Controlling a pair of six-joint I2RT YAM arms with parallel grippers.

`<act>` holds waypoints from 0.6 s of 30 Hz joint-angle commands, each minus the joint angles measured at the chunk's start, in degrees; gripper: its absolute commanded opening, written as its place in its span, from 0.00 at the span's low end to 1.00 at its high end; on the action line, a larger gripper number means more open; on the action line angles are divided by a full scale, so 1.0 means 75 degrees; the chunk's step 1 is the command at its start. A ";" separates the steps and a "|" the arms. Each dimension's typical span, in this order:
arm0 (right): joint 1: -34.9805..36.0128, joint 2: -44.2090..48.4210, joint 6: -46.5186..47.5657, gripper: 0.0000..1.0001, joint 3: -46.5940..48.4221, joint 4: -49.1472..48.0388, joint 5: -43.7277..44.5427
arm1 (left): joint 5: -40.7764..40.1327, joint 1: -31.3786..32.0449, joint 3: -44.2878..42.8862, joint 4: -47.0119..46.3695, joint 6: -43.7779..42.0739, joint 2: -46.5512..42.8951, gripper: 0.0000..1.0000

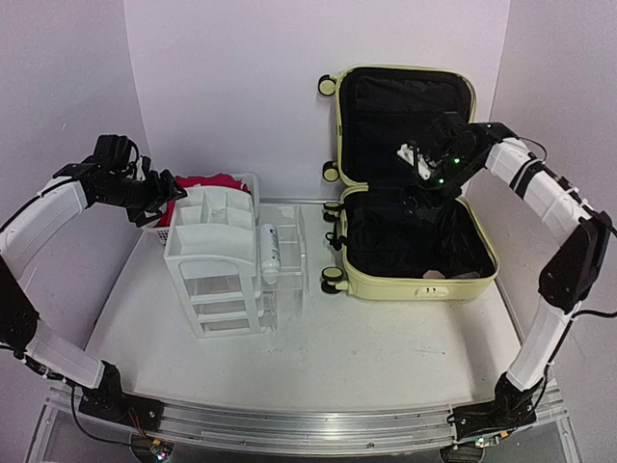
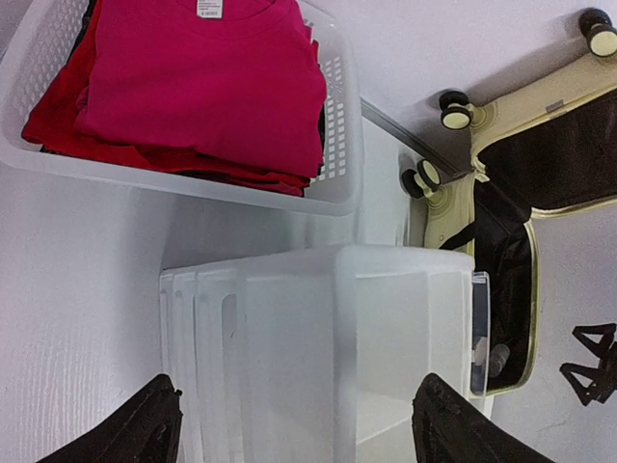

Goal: Open, take out, and arrange the luggage

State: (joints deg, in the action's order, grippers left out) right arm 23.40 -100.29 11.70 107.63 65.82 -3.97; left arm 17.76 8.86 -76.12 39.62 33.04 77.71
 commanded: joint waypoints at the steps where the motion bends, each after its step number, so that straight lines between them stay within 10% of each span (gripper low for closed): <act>1: -0.1274 -0.0775 0.3255 0.97 0.0424 0.1566 -0.0191 | -0.0319 -0.0083 -0.0529 -0.0126 0.0468 0.0309 0.83; 9: -0.2070 -0.2184 0.5316 0.88 0.1638 0.3165 -0.0490 | -0.1069 -0.0216 0.0433 -0.0534 0.2151 0.0019 0.82; 18: -0.2766 -0.3566 0.6597 0.86 0.2793 0.4427 -0.0145 | -0.0353 -0.0449 -0.0121 0.0120 0.1495 0.0582 0.83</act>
State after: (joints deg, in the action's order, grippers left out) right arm 5.15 -124.46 55.55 125.64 89.76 -5.54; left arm 15.88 6.50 -74.65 36.69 45.84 80.18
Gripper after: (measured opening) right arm 0.867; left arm 0.827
